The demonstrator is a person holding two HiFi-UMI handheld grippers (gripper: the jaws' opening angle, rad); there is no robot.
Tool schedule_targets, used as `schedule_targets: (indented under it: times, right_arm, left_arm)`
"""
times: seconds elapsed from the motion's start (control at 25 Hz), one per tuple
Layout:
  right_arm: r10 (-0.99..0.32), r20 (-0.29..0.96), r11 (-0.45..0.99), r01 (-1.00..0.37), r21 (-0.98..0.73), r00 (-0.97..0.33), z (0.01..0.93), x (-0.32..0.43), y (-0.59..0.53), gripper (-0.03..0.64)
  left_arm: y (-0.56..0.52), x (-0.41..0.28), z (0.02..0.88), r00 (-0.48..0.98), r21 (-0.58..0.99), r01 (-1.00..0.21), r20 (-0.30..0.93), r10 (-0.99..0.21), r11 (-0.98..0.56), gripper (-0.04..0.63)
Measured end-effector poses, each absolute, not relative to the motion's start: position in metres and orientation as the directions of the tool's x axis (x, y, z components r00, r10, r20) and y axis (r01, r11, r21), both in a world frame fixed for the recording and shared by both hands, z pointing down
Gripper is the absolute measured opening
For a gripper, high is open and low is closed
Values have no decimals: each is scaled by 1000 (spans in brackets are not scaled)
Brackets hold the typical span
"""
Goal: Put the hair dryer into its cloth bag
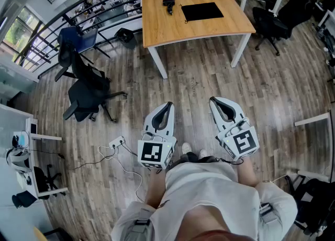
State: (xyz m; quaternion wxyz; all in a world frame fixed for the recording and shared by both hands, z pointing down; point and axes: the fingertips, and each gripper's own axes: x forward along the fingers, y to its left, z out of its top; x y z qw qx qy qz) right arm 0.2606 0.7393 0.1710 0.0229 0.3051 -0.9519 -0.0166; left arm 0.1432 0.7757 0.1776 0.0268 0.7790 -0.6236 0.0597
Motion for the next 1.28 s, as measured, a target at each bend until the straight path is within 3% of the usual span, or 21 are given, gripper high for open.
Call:
schedule_targets:
  times: [0.6,1.28]
  right_arm:
    - [-568,9,823,-568,24,-823,173,298,757,21]
    - [-597,59,802,-594,64,-800,185,248,663,20]
  left_arm:
    - [798,188,185,196,-50,-978,145,-970,-205,23]
    - [697,148,193,246,-38,-967,128,-961,-253,23]
